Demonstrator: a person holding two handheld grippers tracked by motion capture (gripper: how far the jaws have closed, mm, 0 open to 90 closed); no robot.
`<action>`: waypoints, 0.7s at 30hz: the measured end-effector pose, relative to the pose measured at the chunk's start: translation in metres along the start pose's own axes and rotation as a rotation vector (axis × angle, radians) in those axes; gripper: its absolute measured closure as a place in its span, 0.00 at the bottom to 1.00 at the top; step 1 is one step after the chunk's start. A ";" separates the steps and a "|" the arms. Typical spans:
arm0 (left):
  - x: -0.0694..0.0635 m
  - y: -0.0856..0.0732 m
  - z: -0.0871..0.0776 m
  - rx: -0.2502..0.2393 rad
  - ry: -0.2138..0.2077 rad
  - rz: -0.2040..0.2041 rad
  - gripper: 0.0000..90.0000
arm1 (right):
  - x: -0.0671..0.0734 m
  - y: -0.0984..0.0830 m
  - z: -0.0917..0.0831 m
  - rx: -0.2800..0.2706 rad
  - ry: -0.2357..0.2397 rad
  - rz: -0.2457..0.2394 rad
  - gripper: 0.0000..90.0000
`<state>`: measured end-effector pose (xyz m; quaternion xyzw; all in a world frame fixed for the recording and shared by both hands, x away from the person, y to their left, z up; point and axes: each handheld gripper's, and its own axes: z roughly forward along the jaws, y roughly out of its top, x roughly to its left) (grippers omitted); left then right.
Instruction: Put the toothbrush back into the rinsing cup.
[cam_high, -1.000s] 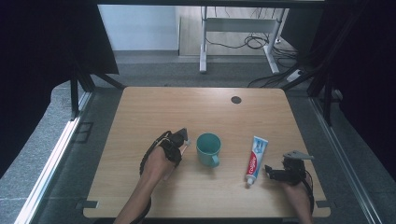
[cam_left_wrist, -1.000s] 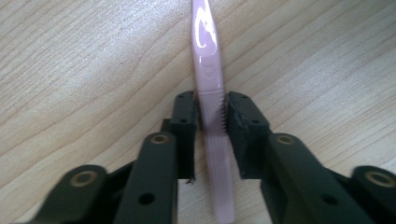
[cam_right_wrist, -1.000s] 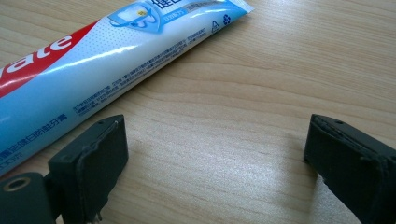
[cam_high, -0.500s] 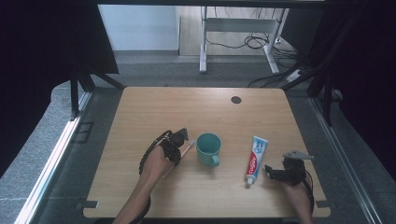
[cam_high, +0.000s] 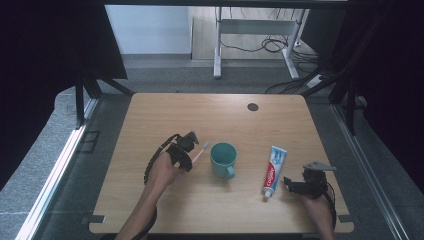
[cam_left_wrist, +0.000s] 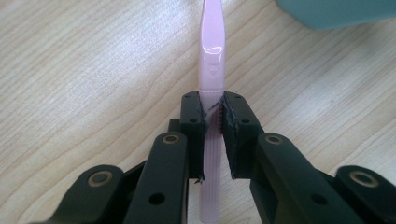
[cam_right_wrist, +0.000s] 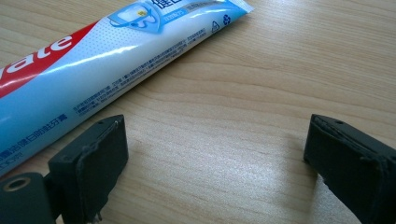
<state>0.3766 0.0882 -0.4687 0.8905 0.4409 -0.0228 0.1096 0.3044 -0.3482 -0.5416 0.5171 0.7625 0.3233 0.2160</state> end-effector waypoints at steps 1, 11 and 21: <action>0.000 0.000 0.000 0.000 0.000 0.000 0.88 | 0.000 0.000 0.000 0.000 0.000 -0.001 0.07; 0.004 -0.005 -0.019 -0.121 -0.037 0.014 0.88 | 0.000 0.000 0.000 0.001 0.000 0.000 0.07; 0.005 -0.009 -0.042 -0.251 -0.055 0.033 0.88 | 0.000 0.000 0.000 -0.001 0.000 -0.001 0.07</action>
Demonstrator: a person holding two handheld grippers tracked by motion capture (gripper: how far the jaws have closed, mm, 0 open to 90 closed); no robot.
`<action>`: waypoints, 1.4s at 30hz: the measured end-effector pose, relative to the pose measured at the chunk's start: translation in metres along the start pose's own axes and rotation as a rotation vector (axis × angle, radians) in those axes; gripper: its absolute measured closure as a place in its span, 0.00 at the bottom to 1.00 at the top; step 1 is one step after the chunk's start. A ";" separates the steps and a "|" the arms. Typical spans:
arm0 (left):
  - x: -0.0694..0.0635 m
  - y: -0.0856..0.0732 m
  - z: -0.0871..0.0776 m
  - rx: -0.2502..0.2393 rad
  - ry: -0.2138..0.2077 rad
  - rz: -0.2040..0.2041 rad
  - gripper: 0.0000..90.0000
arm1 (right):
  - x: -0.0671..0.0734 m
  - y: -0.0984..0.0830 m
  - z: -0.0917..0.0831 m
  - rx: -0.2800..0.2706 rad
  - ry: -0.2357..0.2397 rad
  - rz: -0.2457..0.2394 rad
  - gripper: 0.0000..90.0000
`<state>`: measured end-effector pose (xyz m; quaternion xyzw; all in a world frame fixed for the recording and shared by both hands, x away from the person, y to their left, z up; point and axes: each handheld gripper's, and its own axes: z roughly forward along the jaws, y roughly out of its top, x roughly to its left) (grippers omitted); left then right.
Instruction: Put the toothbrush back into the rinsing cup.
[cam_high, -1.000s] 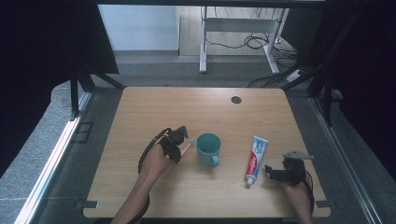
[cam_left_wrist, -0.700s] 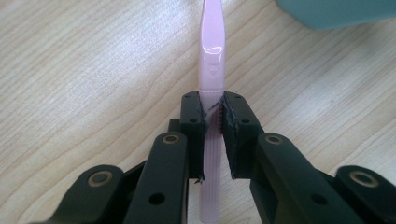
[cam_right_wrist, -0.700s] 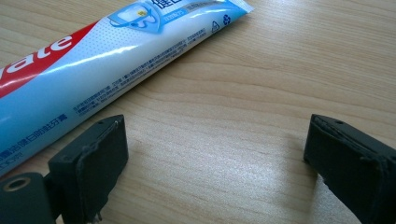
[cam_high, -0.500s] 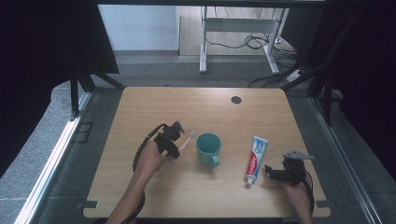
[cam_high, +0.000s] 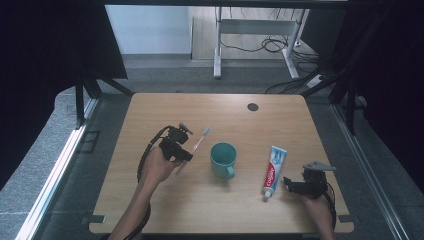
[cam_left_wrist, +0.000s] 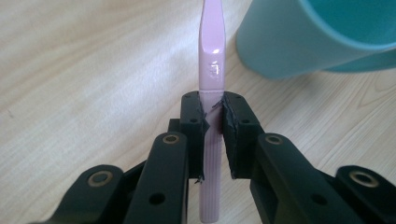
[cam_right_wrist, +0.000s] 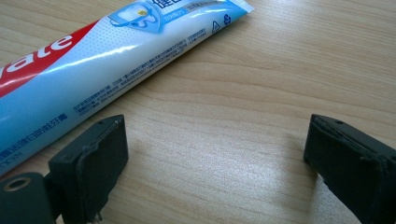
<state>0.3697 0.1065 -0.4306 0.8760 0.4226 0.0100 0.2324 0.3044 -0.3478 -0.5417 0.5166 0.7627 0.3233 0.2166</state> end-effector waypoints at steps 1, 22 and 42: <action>0.000 0.000 -0.002 -0.014 0.002 0.007 0.88 | 0.000 0.000 0.000 0.001 0.000 0.001 0.07; -0.014 0.010 -0.039 -0.243 -0.016 0.089 0.88 | 0.000 0.000 0.000 0.002 0.000 0.000 0.07; -0.037 0.032 -0.037 -0.404 -0.043 0.133 0.88 | 0.000 0.000 0.000 0.001 0.001 0.002 0.07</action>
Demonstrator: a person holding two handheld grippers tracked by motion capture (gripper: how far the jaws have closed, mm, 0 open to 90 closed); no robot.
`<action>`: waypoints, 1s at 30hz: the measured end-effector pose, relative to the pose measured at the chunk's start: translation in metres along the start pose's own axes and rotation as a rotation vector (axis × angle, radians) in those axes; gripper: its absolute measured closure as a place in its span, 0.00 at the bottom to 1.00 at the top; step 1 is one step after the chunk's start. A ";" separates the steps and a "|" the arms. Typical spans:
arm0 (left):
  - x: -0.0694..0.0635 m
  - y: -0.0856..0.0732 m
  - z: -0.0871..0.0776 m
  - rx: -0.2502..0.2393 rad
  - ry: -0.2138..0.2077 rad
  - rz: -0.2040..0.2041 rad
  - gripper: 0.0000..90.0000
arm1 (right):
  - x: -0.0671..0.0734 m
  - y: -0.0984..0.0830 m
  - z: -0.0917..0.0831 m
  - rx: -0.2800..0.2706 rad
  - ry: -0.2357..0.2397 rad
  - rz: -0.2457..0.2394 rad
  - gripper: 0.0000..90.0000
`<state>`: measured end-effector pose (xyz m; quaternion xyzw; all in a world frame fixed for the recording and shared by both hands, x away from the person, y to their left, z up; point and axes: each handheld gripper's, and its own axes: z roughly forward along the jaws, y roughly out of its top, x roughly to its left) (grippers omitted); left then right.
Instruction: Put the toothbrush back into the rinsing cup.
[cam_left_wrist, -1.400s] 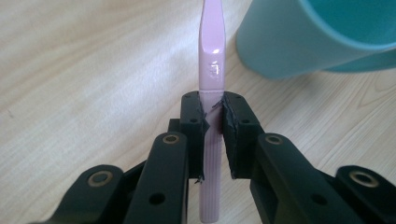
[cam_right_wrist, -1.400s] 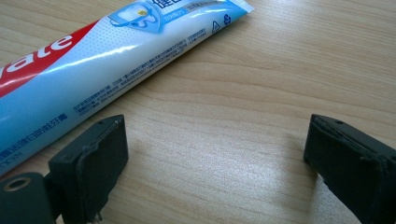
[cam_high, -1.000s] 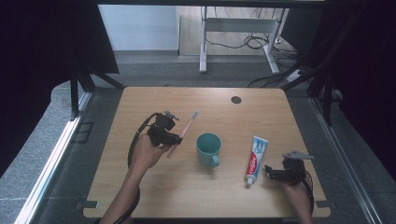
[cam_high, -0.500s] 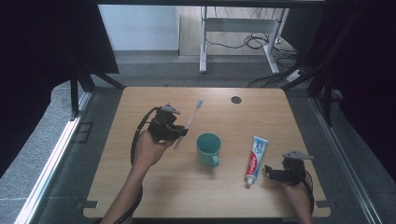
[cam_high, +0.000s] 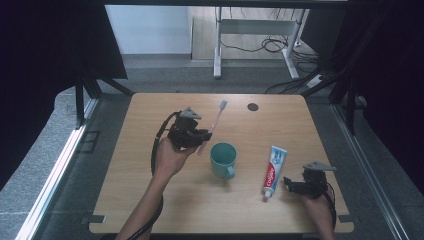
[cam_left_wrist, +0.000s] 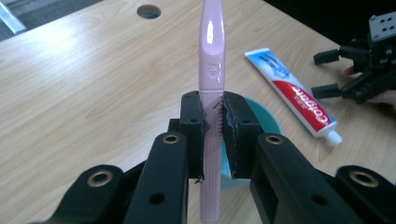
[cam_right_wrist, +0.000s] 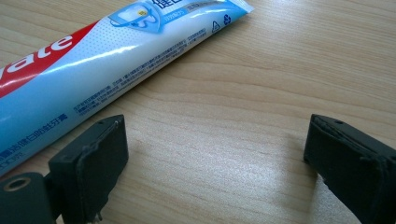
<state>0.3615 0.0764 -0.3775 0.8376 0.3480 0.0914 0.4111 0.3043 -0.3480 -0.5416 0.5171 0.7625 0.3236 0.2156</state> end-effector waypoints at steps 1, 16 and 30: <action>-0.001 0.001 0.002 -0.006 -0.001 0.000 0.88 | 0.000 0.000 0.000 0.000 0.000 0.000 0.07; -0.014 0.009 0.032 -0.044 -0.024 0.018 0.88 | 0.000 0.000 0.000 -0.001 0.004 0.003 0.07; -0.022 -0.005 0.059 -0.047 -0.032 0.018 0.88 | 0.000 0.000 0.000 -0.002 0.006 0.002 0.07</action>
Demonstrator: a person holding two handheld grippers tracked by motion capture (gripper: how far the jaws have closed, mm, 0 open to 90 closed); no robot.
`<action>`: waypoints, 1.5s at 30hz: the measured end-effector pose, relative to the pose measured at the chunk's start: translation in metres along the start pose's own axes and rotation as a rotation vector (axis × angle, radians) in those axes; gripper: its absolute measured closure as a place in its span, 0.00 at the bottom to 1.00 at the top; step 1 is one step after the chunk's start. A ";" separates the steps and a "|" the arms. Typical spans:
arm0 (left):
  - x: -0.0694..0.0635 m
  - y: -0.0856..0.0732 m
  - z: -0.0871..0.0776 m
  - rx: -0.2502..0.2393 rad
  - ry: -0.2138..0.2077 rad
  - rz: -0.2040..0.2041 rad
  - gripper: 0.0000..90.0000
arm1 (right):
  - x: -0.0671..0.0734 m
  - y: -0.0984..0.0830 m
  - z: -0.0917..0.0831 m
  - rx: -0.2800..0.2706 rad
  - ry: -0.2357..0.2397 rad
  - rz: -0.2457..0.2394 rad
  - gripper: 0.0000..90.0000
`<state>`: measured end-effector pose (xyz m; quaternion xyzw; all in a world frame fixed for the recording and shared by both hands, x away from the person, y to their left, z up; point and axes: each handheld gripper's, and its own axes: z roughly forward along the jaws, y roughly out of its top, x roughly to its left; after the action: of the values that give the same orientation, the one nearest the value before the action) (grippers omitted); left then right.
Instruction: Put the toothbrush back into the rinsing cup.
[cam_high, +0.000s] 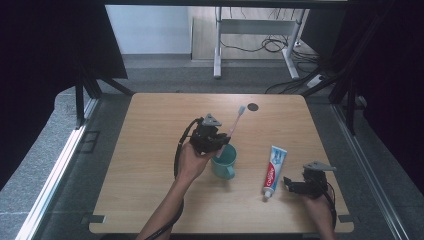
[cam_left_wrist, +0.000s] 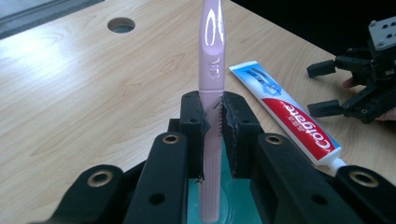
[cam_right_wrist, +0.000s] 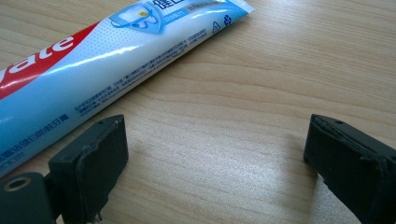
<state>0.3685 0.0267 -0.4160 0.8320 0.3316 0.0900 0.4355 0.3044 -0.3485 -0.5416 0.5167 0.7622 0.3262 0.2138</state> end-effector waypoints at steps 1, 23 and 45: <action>0.000 0.000 0.000 0.000 0.000 0.000 0.88 | 0.000 0.000 0.000 0.000 0.000 0.000 0.07; 0.003 -0.033 0.022 0.048 -0.013 -0.043 0.88 | 0.000 0.000 0.000 0.003 0.000 0.002 0.07; 0.000 -0.040 0.035 0.142 -0.012 -0.036 0.87 | 0.000 0.000 0.000 0.000 0.001 0.001 0.07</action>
<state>0.3652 0.0197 -0.4681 0.8553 0.3495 0.0531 0.3789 0.3044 -0.3486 -0.5416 0.5168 0.7621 0.3267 0.2132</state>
